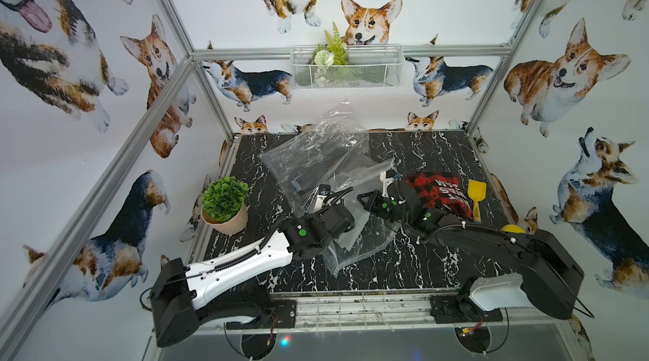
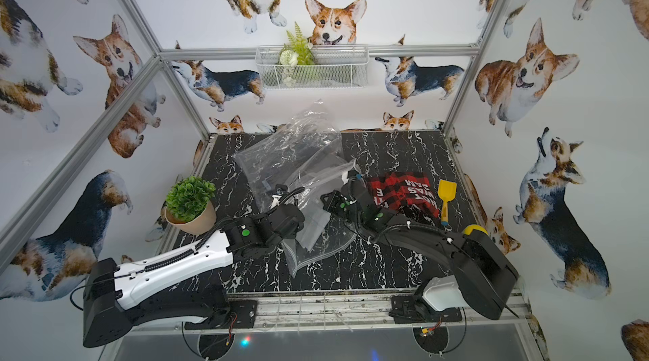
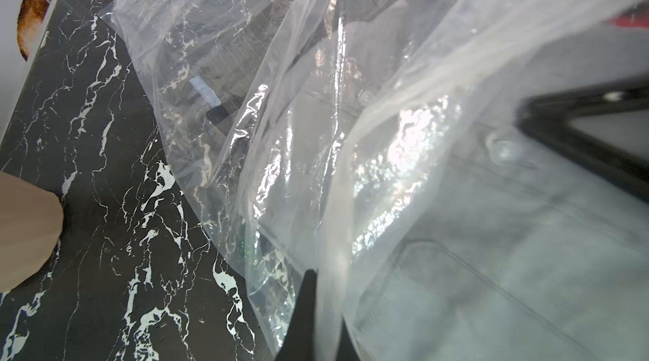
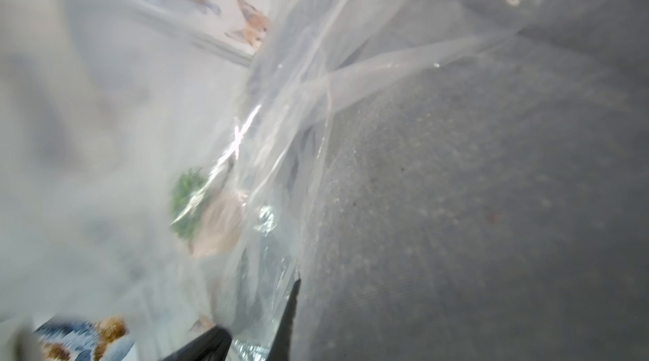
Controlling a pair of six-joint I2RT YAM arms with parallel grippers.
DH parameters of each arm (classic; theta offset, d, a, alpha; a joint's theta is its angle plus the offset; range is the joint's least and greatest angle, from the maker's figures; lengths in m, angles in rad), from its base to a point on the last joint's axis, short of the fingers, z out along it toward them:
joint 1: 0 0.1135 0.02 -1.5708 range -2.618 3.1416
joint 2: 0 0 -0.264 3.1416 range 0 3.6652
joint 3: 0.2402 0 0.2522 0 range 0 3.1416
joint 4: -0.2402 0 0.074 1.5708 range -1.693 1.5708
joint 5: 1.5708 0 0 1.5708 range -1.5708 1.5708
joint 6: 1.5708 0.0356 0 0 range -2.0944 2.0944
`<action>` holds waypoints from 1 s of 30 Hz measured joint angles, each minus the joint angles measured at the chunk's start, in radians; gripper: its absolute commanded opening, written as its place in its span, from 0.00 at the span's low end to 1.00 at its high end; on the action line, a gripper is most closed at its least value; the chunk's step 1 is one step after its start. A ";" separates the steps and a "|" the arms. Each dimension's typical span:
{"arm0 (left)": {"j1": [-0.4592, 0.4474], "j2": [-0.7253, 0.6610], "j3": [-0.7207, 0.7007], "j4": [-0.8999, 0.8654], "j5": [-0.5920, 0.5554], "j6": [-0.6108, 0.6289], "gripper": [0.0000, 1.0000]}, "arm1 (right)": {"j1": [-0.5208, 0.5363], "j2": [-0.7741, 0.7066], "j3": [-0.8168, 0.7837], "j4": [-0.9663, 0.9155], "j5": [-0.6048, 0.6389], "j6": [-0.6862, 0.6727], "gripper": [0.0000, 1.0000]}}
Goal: Take the shirt out of the vacuum bag
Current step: Take out the shirt from the vacuum bag, then place the shirt at the center of the board.
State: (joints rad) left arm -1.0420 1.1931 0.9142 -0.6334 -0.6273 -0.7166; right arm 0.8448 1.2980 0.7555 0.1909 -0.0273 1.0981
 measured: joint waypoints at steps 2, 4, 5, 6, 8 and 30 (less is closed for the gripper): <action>0.000 0.003 0.000 0.000 0.000 0.000 0.00 | 0.002 -0.088 -0.015 -0.050 -0.001 -0.010 0.00; 0.000 0.005 0.000 0.000 0.000 0.001 0.00 | 0.002 -0.188 -0.029 -0.124 0.001 -0.026 0.00; 0.000 0.005 0.000 0.001 -0.001 0.002 0.00 | 0.002 -0.239 -0.029 -0.154 0.003 -0.027 0.00; 0.000 0.005 0.000 0.001 -0.002 0.003 0.00 | 0.002 -0.279 -0.029 -0.176 0.007 -0.032 0.00; 0.000 0.005 0.000 0.002 -0.005 0.003 0.00 | 0.002 -0.355 -0.025 -0.239 0.021 -0.050 0.00; 0.001 -0.032 -0.049 0.001 -0.011 0.002 0.00 | -0.423 -0.563 0.394 -0.774 -0.063 -0.186 0.00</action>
State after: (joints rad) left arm -1.0412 1.1610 0.8654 -0.6323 -0.6380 -0.7143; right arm 0.4217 0.7353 1.1496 -0.5827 -0.0898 0.9123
